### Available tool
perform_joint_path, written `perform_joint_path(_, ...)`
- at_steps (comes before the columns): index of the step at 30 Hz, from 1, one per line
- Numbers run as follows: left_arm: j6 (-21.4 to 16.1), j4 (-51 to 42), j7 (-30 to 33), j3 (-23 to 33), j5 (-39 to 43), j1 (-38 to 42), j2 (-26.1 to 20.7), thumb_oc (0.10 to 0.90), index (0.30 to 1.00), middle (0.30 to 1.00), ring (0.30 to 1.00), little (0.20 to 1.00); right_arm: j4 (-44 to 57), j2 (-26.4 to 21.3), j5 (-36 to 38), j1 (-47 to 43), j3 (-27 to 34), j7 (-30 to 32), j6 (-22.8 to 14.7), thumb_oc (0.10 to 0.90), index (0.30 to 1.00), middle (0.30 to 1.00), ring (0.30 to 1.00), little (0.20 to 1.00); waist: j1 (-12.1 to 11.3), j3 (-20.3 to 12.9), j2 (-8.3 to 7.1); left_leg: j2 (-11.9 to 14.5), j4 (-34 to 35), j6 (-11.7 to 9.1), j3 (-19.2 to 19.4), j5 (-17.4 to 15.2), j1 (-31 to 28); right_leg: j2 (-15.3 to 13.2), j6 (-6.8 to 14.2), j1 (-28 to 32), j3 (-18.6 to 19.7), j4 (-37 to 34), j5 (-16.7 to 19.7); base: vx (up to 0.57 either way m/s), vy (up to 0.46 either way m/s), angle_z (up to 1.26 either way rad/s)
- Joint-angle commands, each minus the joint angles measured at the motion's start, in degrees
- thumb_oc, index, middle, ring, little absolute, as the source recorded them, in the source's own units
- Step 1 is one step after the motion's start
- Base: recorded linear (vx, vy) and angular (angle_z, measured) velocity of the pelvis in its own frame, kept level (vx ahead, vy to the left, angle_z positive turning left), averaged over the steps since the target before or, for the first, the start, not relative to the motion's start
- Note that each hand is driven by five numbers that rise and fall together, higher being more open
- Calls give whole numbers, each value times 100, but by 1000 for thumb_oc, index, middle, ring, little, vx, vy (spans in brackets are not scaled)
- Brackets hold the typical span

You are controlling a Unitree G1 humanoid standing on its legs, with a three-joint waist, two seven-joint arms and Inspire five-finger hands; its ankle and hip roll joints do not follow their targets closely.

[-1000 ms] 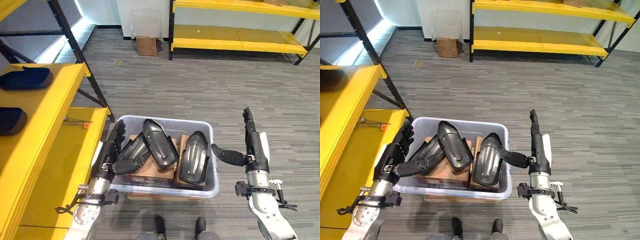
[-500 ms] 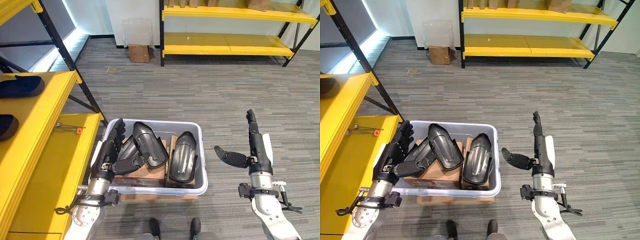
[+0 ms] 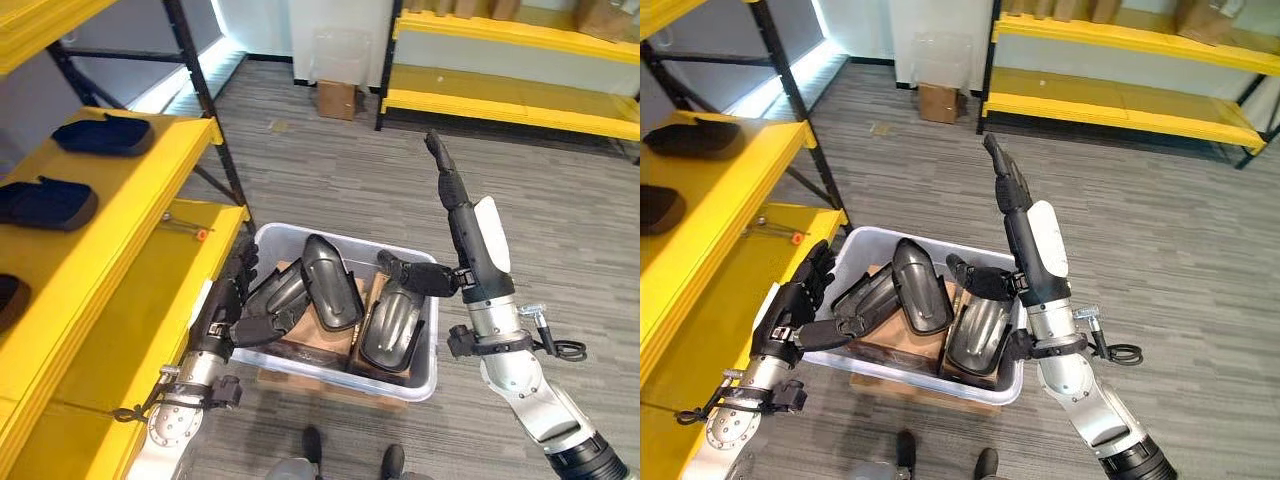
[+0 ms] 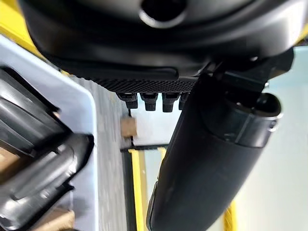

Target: Move parts from the plastic box to the shelf.

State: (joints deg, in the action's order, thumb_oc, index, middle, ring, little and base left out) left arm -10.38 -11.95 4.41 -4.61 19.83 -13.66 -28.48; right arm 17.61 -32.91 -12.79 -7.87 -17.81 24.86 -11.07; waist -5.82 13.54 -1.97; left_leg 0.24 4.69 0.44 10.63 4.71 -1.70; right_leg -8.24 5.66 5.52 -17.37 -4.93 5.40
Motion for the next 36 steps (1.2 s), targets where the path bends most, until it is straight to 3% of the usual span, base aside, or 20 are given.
perform_joint_path(1,-563,-437,305,150,-191,538,-266,900,1000,1000,1000,1000,188,-18,197,-664,-15,342,39,900,1000,1000,1000,1000,-32,-335,53,267,31,-208,22,-605,-288,-117,327,-51,-29,361,-417,53,8,3)
perform_joint_path(5,-761,-277,462,260,-276,547,-256,900,1000,1000,1000,1000,8,106,118,-705,-188,299,368,900,1000,1000,1000,1000,-73,-249,133,247,25,-200,-6,-539,-236,-153,293,-129,-20,462,-437,0,0,0)
perform_joint_path(10,-860,-275,703,343,-308,607,-235,900,1000,1000,1000,1000,-47,196,-22,-651,-230,381,460,900,1000,1000,1000,1000,-62,-158,194,233,-11,-190,-36,-512,-146,-157,271,-227,28,572,-477,-13,16,5)
perform_joint_path(11,-901,-282,990,391,-383,693,-189,900,1000,1000,1000,1000,19,248,-80,-535,-198,445,633,900,1000,1000,1000,1000,-17,-61,242,196,-66,-167,-98,-495,-34,-140,247,-347,115,727,-555,-45,27,5)
perform_joint_path(17,-1111,-249,1228,317,-497,1005,-157,900,1000,1000,1000,1000,-12,312,132,-691,-235,378,789,900,1000,1000,1000,1000,34,337,375,158,-247,-187,-198,-394,405,-144,183,-743,188,1063,-672,-151,18,3)
perform_joint_path(21,-1053,-282,1455,308,-479,1039,-110,900,1000,1000,1000,1000,1,330,76,-704,-244,451,851,900,1000,1000,1000,1000,36,493,434,148,-230,-208,-242,-337,506,-125,153,-830,176,1128,-721,-102,2,2)
perform_joint_path(24,-1033,-207,1402,169,-511,1125,-47,900,1000,1000,1000,1000,0,404,65,-795,-259,894,834,900,1000,1000,1000,1000,61,687,536,103,-230,-239,-268,-254,702,-109,102,-999,157,1214,-782,-153,36,0)
perform_joint_path(29,-1124,-259,1573,31,-456,1164,17,900,1000,1000,1000,1000,163,353,222,-853,-277,636,1019,900,1000,1000,1000,1000,153,1046,750,43,-352,-284,-229,-197,1000,-159,37,-1343,225,1466,-900,-149,82,0)
perform_joint_path(36,-1285,-263,1711,20,-349,1106,83,900,1000,1000,1000,1000,164,365,244,-830,-371,486,894,900,1000,1000,1000,1000,151,1214,775,41,-371,-275,-200,-170,1142,-138,12,-1544,219,1625,-980,-74,5,-1)
